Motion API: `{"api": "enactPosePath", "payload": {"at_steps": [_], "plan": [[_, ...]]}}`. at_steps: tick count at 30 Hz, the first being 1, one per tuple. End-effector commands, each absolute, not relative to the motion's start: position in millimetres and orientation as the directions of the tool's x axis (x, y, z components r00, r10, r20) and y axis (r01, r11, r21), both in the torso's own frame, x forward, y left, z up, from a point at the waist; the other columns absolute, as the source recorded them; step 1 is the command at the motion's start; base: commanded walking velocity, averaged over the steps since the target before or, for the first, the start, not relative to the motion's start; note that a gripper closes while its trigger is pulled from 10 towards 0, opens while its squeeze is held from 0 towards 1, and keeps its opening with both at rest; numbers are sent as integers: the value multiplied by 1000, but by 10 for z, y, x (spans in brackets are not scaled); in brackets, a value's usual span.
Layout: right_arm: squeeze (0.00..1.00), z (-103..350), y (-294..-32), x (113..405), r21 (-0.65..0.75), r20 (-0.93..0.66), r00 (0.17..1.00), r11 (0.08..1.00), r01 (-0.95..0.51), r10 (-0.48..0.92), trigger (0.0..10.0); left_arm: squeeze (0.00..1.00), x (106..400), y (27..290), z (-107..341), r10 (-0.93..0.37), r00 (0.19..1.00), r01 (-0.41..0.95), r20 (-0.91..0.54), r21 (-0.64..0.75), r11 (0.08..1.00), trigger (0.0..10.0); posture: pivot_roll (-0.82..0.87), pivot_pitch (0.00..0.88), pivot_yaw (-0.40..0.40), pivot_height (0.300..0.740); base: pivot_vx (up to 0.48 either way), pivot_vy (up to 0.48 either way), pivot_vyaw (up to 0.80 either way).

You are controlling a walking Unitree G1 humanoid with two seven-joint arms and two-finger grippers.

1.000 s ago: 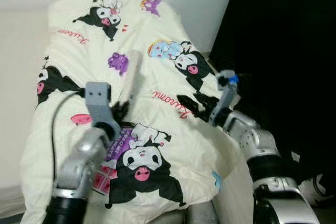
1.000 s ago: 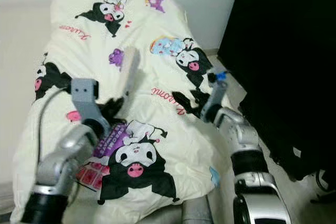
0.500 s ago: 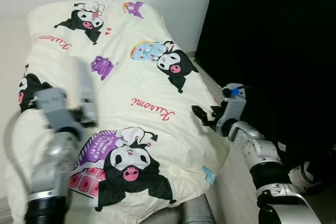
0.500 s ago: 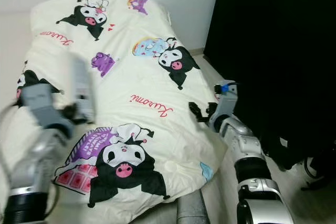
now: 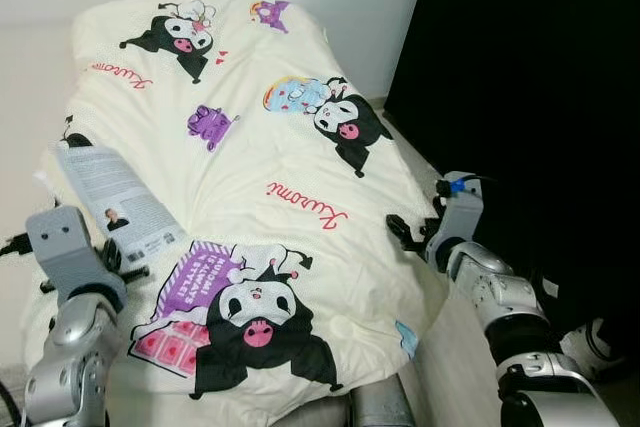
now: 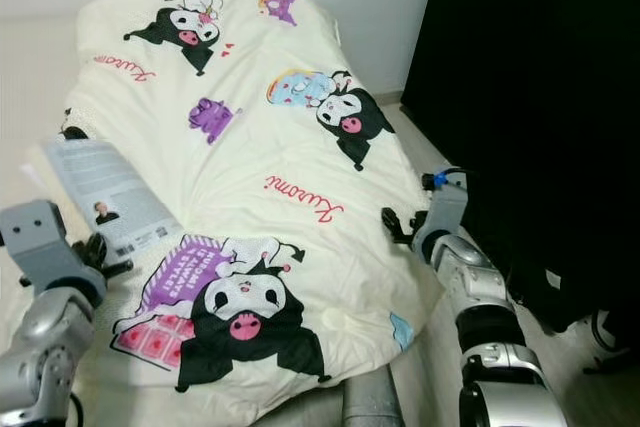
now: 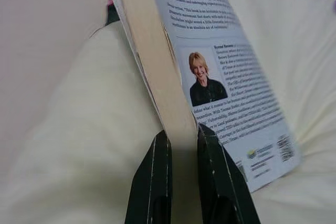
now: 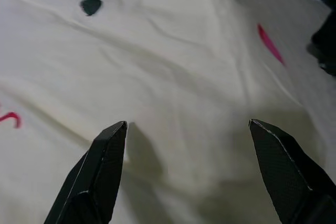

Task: Clean up the room

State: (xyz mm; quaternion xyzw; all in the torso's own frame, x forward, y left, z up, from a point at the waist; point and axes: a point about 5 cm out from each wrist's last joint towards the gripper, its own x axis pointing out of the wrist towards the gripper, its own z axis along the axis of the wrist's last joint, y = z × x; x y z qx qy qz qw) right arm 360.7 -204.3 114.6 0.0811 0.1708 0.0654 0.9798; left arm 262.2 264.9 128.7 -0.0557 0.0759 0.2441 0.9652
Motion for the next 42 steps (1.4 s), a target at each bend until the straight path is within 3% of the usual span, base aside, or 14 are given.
{"api": "enactPosePath", "payload": {"at_steps": [1, 13, 21, 22, 23, 25, 28, 31, 34, 42], "plan": [[0, 1043, -2091, 3558, 175, -365, 921, 982, -72, 133, 10000, 0, 2539, 2750, 1168, 499, 838, -506, -223, 27, 862, 10000, -126, 210, -89, 505, 0, 0, 0], [0, 981, -2038, 3543, 170, -381, 915, 983, -68, 129, 10000, 0, 2607, 3187, 1962, 606, 784, -618, 135, 261, 741, 10000, -127, 209, -75, 505, 0, 0, 0], [0, 998, -2055, 3547, 121, -356, 928, 990, -72, 111, 10000, 0, 2578, 3267, 2078, 624, 760, -649, 183, 278, 708, 10000, -127, 207, -76, 505, 0, 0, 0], [0, 1040, -1996, 3558, 163, -312, 937, 981, -109, 156, 10000, 0, 2679, 3161, 2076, 576, 804, -594, 146, 146, 791, 10000, -130, 195, -81, 510, 0, 0, 0], [0, 1040, -1996, 3558, 163, -312, 937, 981, -109, 156, 10000, 0, 2679, 3161, 2076, 576, 804, -594, 146, 146, 791, 10000, -130, 195, -81, 510, 0, 0, 0], [0, 1075, -1949, 3565, 203, -272, 944, 970, -133, 187, 10000, 0, 2819, 2968, 2055, 497, 864, -491, 84, -84, 867, 10000, -129, 193, -81, 520, 0, 0, 0], [0, 1076, -1904, 3573, 206, -265, 944, 968, -143, 196, 10000, 0, 2952, 2748, 1995, 429, 902, -412, 44, -202, 888, 10000, -134, 176, -77, 530, -82, 0, 0], [0, 1074, -1881, 3577, 205, -264, 944, 968, -147, 199, 10000, 0, 3011, 2639, 1957, 394, 919, -377, 31, -229, 898, 10000, -139, 172, -76, 535, -402, 0, 0], [0, 1057, -1813, 3569, 209, -257, 942, 964, -164, 216, 10000, 0, 3166, 2248, 1733, 239, 971, -239, -26, -232, 943, 10000, -145, 164, -69, 550, -267, 0, 0], [0, 945, -1782, 3508, 216, -266, 939, 963, -162, 218, 10000, 0, 3259, 1936, 1304, 117, 982, -142, -149, -167, 976, 10000, -157, 156, -57, 570, 0, 0, 0]]}}
